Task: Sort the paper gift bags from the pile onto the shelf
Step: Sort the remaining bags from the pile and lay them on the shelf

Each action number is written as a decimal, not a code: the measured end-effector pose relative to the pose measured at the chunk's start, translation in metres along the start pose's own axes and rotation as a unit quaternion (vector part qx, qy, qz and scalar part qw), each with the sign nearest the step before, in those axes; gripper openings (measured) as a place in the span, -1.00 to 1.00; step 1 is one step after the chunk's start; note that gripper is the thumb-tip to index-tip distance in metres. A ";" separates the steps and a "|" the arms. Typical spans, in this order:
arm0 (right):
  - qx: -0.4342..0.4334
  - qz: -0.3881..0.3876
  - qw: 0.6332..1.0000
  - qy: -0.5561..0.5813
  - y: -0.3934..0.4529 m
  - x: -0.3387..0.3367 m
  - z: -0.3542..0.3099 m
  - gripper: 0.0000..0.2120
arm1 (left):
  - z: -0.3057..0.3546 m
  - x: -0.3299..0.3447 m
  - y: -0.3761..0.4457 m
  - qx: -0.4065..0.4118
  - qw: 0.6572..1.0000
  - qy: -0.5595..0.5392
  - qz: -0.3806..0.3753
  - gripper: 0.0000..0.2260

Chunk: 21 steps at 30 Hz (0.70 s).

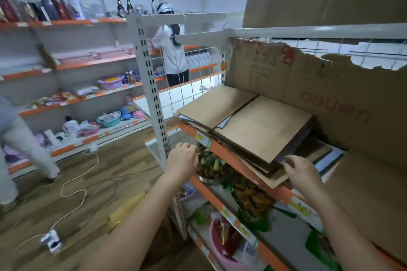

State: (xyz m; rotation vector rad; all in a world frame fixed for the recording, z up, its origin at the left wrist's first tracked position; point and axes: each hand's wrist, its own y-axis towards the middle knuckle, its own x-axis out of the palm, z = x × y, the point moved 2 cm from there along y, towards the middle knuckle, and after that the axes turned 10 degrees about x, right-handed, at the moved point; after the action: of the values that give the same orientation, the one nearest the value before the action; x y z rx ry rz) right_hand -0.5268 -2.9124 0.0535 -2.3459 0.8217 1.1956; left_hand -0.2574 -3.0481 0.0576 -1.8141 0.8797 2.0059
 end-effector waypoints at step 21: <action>0.339 0.083 0.868 0.353 0.123 0.039 0.040 -0.40 | -0.155 0.050 0.225 -0.120 0.978 -0.164 -0.046 -0.47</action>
State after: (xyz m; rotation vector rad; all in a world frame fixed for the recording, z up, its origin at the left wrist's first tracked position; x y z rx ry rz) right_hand -0.6128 -2.9957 -0.0103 -2.0768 1.4136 -0.0236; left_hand -0.2760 -3.3251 0.0605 -1.5342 0.4650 2.3400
